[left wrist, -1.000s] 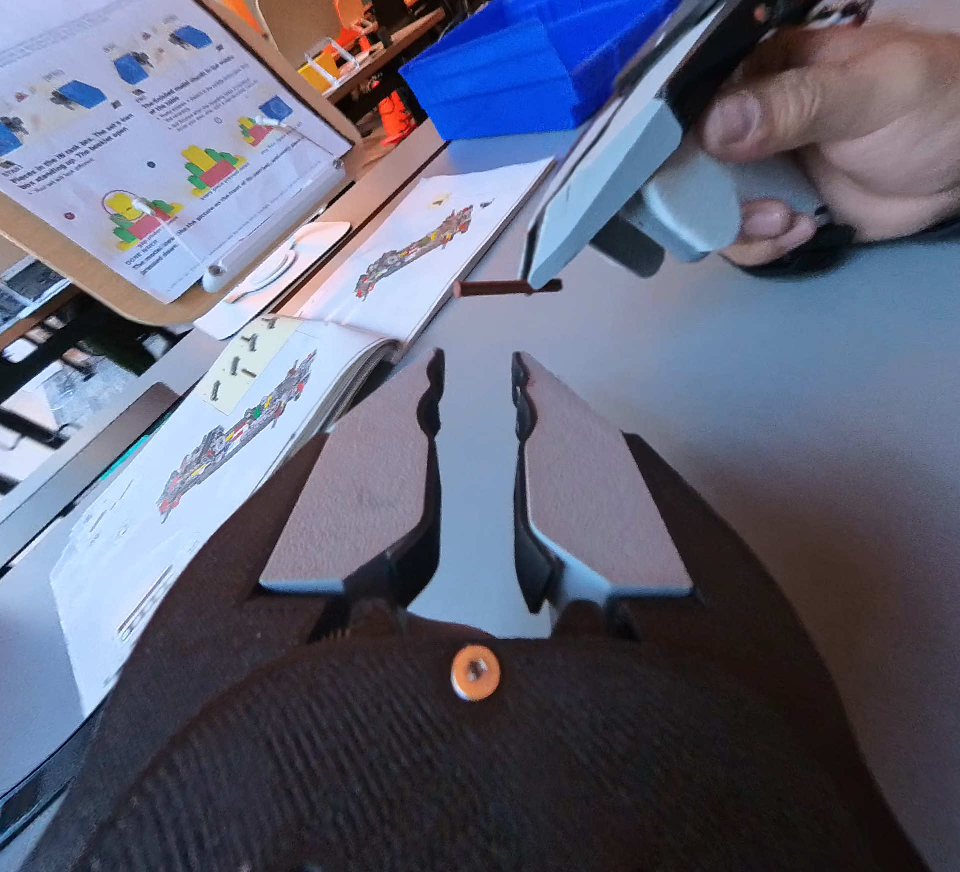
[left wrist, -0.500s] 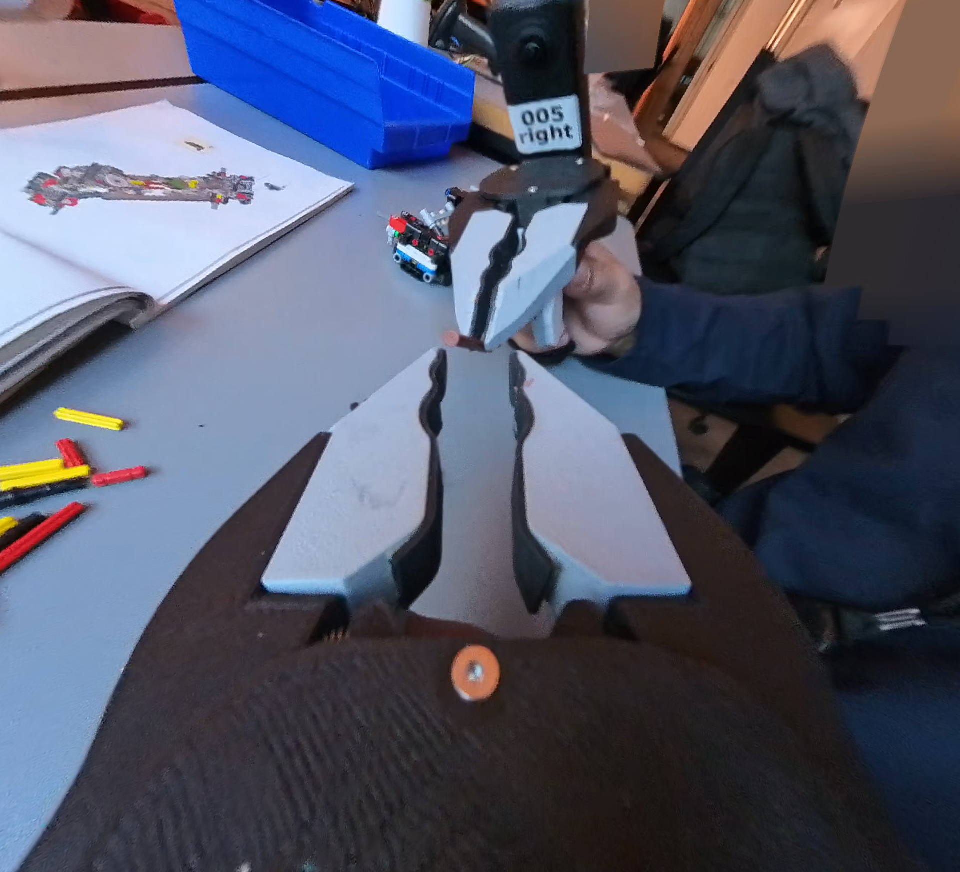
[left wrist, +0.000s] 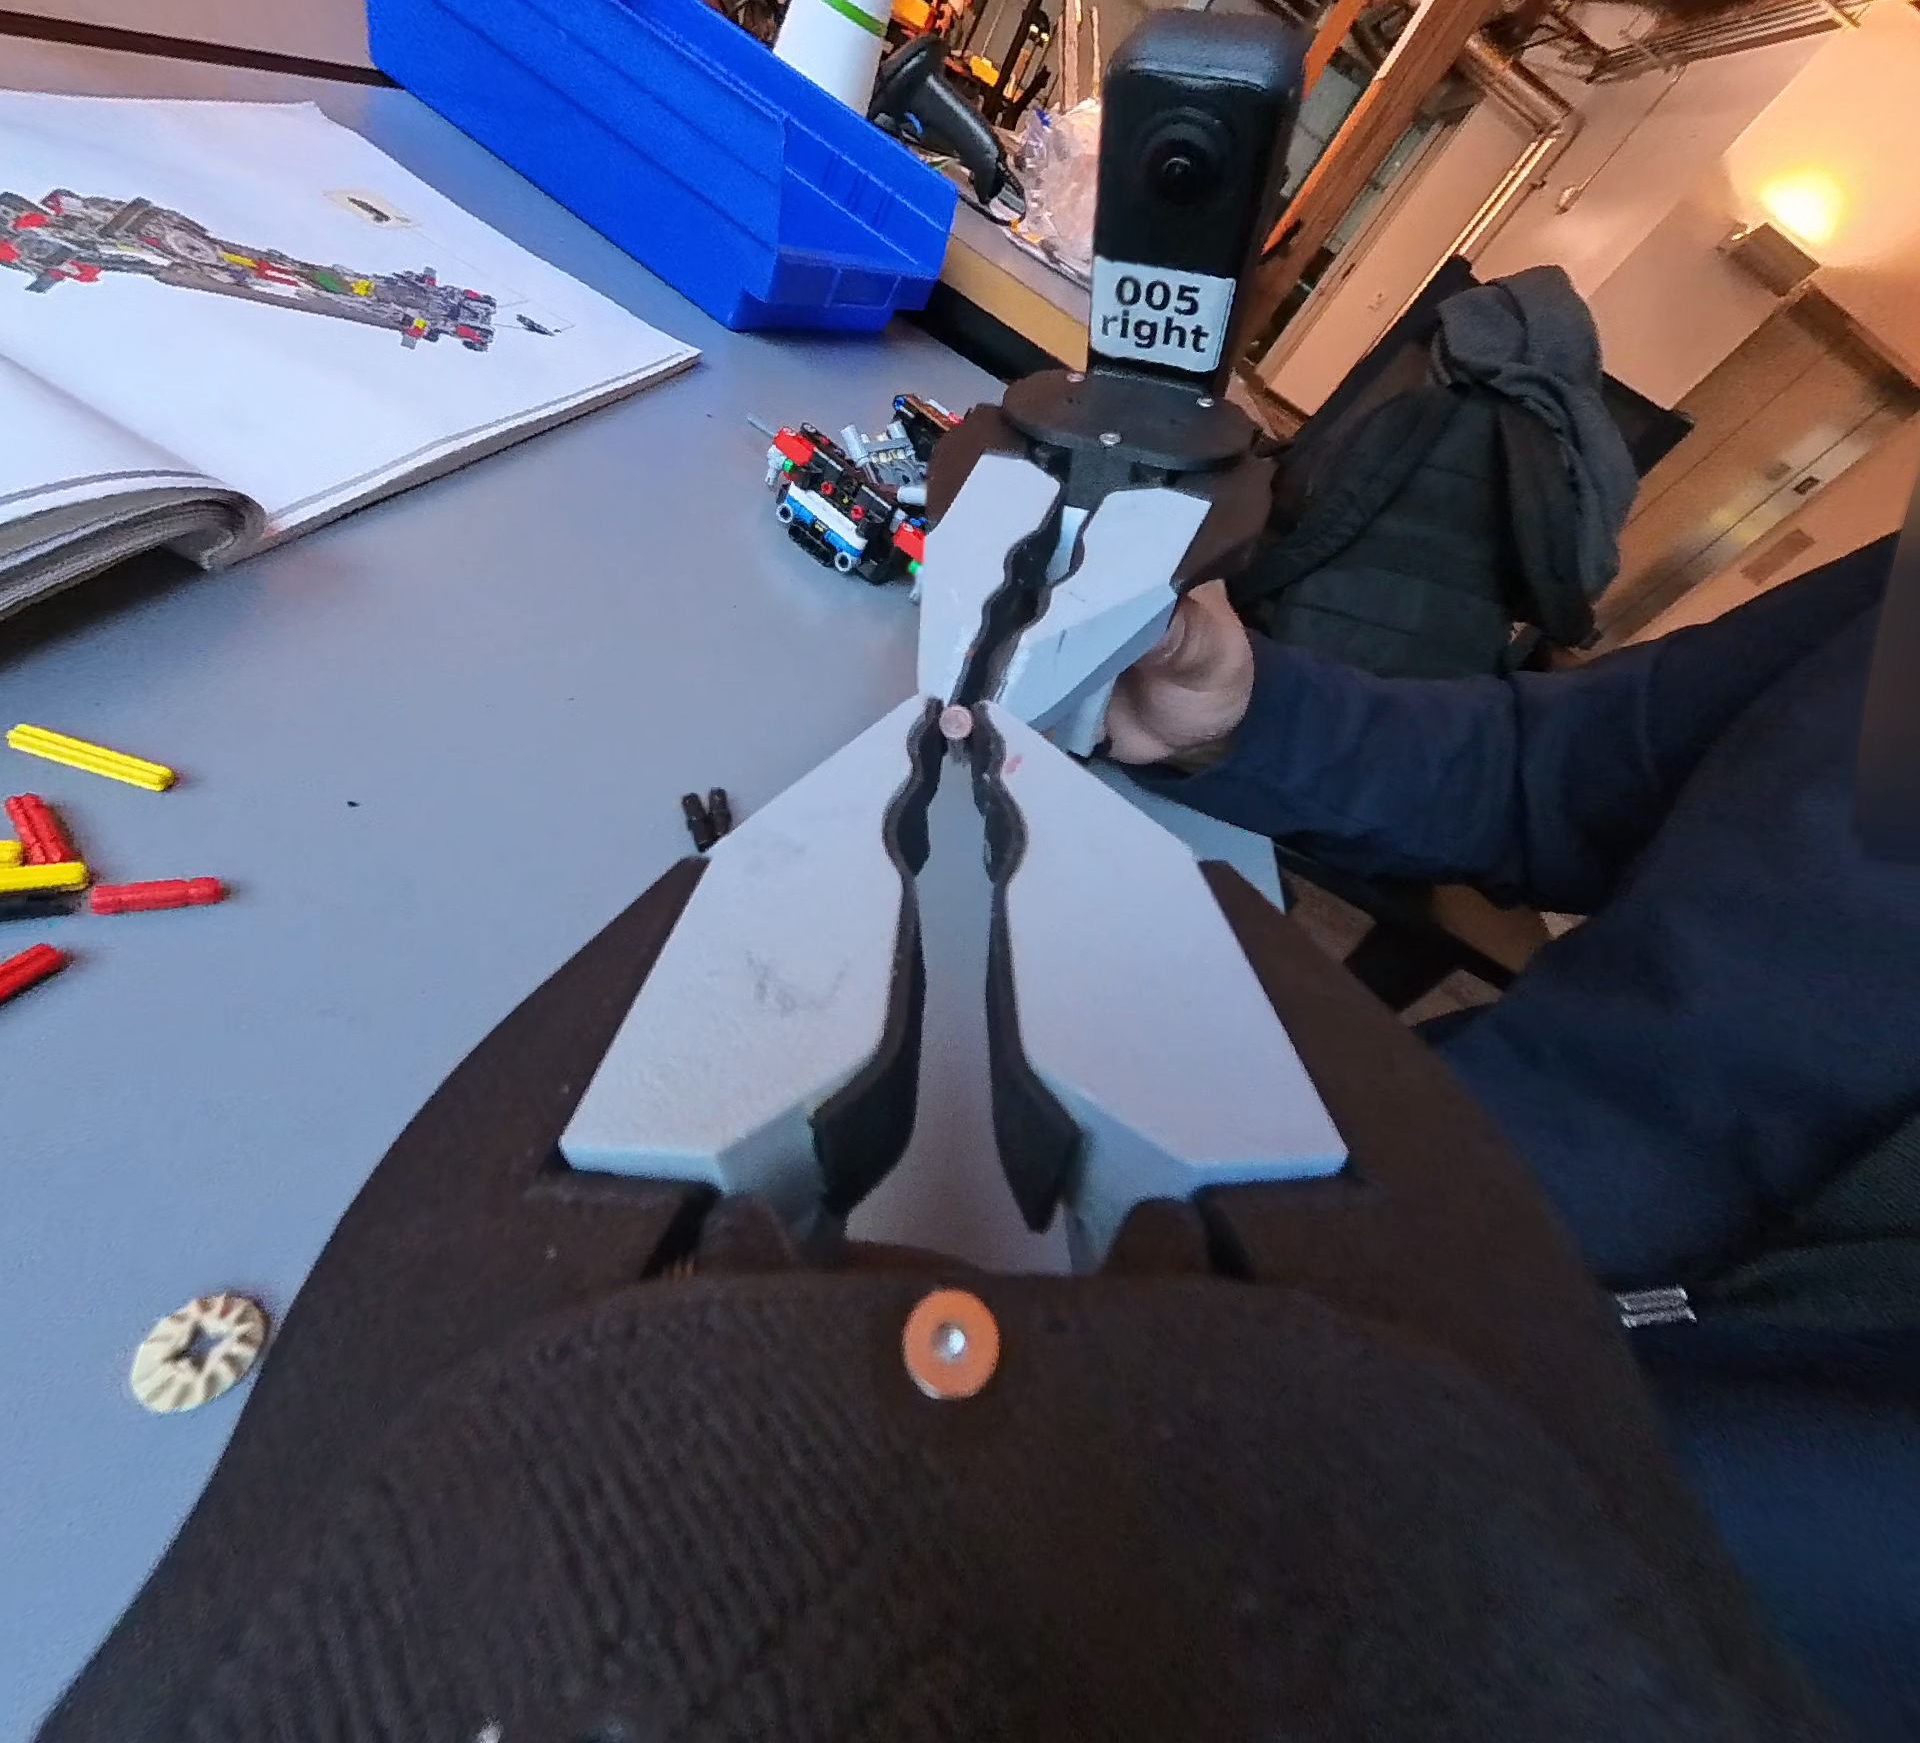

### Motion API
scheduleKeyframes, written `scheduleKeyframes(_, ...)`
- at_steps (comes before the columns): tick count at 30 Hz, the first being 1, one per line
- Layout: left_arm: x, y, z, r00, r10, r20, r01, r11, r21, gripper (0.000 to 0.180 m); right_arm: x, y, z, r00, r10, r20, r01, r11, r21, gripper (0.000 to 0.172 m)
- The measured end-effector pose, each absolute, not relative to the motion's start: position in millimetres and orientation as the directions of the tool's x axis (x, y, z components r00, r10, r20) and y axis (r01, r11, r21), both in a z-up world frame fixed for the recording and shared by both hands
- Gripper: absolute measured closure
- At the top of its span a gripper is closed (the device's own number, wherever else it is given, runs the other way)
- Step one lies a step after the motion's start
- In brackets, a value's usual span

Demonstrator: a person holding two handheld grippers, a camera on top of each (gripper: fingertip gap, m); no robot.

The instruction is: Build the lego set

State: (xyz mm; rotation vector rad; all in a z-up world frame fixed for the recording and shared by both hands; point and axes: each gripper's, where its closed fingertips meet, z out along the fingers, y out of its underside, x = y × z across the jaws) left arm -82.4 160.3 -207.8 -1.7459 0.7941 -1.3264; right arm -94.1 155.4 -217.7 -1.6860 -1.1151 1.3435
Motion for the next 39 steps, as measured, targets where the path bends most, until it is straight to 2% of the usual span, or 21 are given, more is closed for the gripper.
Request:
scheduleKeyframes(6,-77,163,-197,0.226,-0.819,0.528,0.039,-0.534,-0.845,0.178,-97,152,-212,0.071,0.938,-0.339,0.183,-0.346,-0.92,0.171)
scheduleKeyframes(11,-73,164,-201,0.263,-0.832,0.489,0.002,-0.506,-0.863,0.178,-101,150,-219,0.089,0.949,-0.301,0.224,-0.313,-0.923,0.171)
scheduleKeyframes(20,-86,177,-200,0.355,-0.838,0.415,-0.023,-0.451,-0.892,0.178,-92,158,-214,0.124,0.941,-0.314,0.181,-0.333,-0.925,0.172)
scheduleKeyframes(27,-87,189,-213,0.515,-0.847,0.128,-0.187,-0.257,-0.948,0.179,-82,169,-203,0.151,0.923,-0.353,0.097,-0.369,-0.924,0.169)
scheduleKeyframes(34,-87,191,-209,0.573,-0.783,-0.24,-0.318,0.057,-0.947,0.178,-83,171,-208,0.181,0.927,-0.329,0.12,-0.353,-0.928,0.168)
scheduleKeyframes(39,-86,188,-203,0.57,-0.754,-0.327,-0.331,0.153,-0.931,0.178,-86,170,-211,0.183,0.93,-0.319,0.14,-0.346,-0.928,0.168)
